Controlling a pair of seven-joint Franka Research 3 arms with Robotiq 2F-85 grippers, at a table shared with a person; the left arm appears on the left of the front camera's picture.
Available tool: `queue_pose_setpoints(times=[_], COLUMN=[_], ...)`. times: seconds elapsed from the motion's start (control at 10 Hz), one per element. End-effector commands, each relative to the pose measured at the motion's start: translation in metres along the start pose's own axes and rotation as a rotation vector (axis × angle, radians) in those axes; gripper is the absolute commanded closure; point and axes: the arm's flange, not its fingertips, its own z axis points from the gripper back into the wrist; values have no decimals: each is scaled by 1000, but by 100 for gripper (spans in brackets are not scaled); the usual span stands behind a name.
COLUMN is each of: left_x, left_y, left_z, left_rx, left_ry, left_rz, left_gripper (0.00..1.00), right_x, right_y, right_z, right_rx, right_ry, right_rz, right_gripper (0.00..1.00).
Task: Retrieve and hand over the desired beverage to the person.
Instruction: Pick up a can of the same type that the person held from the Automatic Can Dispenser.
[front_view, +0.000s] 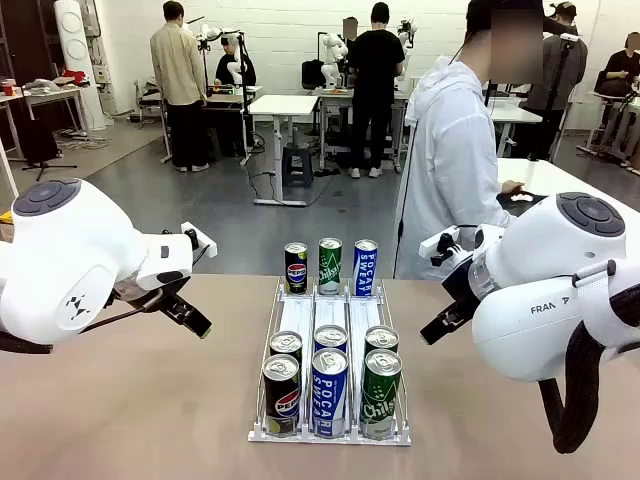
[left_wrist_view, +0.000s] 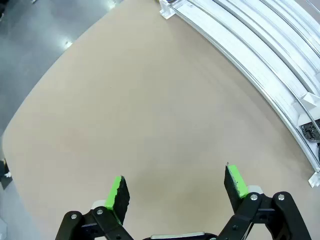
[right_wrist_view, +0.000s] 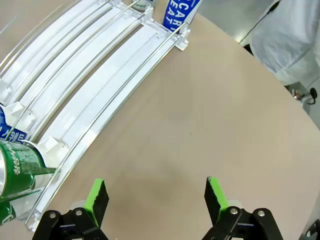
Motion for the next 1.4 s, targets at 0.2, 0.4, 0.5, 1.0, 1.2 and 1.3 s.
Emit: queue_pose_setpoints(times=[0.2, 0.4, 0.5, 1.0, 1.2, 1.3], left_x=[0, 0, 0, 0, 0, 0], left_y=[0, 0, 0, 0, 0, 0], left_z=[0, 0, 0, 0, 0, 0], left_rx=[0, 0, 0, 0, 0, 0], left_ry=[0, 0, 0, 0, 0, 0], left_rz=[0, 0, 0, 0, 0, 0], left_gripper=[0, 0, 0, 0, 0, 0], right_x=[0, 0, 0, 0, 0, 0], right_y=[0, 0, 0, 0, 0, 0], right_z=[0, 0, 0, 0, 0, 0], right_rx=[0, 0, 0, 0, 0, 0], right_ry=[0, 0, 0, 0, 0, 0], right_rz=[0, 0, 0, 0, 0, 0], right_gripper=[0, 0, 0, 0, 0, 0])
